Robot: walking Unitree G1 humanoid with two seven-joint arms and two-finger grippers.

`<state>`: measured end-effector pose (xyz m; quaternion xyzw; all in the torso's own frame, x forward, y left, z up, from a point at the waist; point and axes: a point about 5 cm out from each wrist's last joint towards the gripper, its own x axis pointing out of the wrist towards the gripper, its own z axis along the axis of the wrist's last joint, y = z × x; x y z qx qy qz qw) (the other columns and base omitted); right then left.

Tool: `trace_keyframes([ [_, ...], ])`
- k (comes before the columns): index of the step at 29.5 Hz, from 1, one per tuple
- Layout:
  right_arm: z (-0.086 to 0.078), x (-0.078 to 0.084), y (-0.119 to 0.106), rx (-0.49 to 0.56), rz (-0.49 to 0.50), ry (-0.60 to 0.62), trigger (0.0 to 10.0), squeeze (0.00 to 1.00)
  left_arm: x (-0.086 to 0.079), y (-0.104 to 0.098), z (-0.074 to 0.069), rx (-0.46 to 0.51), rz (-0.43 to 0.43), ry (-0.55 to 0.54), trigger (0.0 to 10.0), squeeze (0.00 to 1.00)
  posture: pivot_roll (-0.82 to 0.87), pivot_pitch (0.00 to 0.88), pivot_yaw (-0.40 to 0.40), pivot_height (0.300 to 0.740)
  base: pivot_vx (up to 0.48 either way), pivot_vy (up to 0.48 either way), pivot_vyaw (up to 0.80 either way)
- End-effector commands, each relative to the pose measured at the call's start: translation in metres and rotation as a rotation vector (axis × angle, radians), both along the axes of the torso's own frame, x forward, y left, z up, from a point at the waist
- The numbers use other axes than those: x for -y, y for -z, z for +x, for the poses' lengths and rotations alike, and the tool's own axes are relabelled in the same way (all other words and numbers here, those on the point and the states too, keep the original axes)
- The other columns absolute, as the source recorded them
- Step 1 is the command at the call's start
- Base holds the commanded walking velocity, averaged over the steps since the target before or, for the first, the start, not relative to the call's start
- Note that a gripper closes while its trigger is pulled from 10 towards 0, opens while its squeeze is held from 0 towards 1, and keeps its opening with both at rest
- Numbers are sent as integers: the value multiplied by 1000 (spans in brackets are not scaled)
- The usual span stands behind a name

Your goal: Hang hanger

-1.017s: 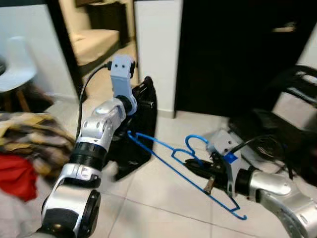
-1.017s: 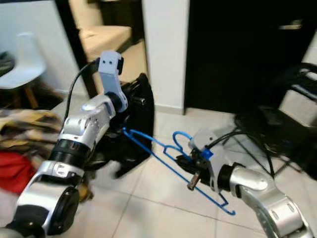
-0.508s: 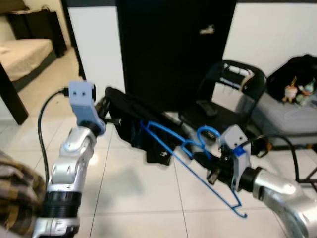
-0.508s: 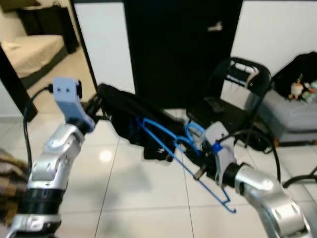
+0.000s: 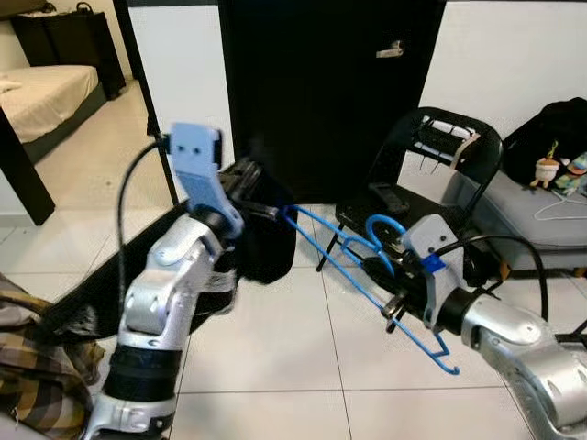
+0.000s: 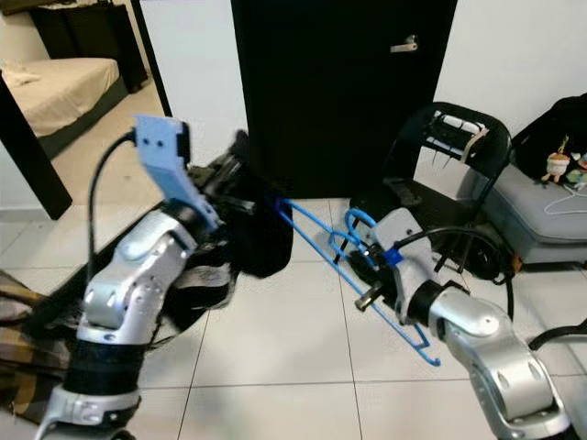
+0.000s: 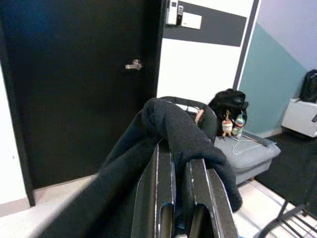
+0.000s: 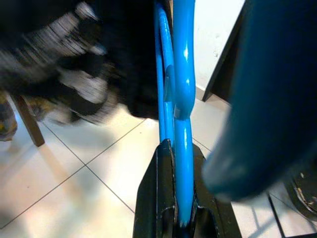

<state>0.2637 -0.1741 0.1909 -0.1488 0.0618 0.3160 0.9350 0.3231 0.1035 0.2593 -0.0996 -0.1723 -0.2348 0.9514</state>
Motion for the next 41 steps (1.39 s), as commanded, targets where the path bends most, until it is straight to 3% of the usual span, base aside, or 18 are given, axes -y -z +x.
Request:
trace_keyframes([
  [1,-4,-10,-2,9,13,-67,10000,0,0,-5,-1,18,13,12,10000,0,-72,0,24,740,0,0,0],
  [14,-24,-20,-8,10,20,-268,10000,0,-9,0,0,24,159,49,10000,0,-96,0,25,740,0,0,0],
  [16,-19,-16,-9,15,1,-256,10000,0,-4,-1,-4,63,252,138,10000,0,-98,0,21,740,0,0,0],
  [20,-17,-18,-10,19,-1,-267,10000,0,3,-2,-8,97,331,219,10000,0,-90,0,14,740,0,0,0],
  [26,-16,-21,-10,20,1,-283,10000,0,6,-3,-10,113,362,255,10000,0,-86,0,11,740,0,0,0],
  [28,6,-21,-7,29,-9,-169,10000,0,20,-17,-21,182,384,375,10000,0,-62,0,-5,740,0,0,0],
  [29,6,-21,-7,29,-9,-169,10000,0,20,-17,-21,182,384,375,10000,0,-62,0,-5,740,0,0,0],
  [30,12,-24,-8,38,6,-151,10000,0,23,-23,-28,215,397,446,10000,0,-61,0,-7,740,0,0,0],
  [32,12,-24,-8,38,6,-151,10000,0,23,-23,-28,215,397,446,10000,0,-61,0,-7,740,0,0,0],
  [33,11,-29,-11,53,29,-193,10000,0,23,-25,-35,241,450,502,10000,0,-58,0,-12,740,0,0,0],
  [35,11,-29,-11,53,29,-193,10000,0,23,-25,-35,241,450,502,10000,0,-58,0,-12,740,0,0,0],
  [38,-5,-24,-15,47,14,-368,10000,0,-8,-31,-38,258,639,507,10000,0,-51,0,-20,740,0,0,0],
  [41,-6,-19,-14,36,-10,-386,10000,0,-18,-34,-38,256,680,494,10000,0,-49,0,-20,740,0,0,0],
])
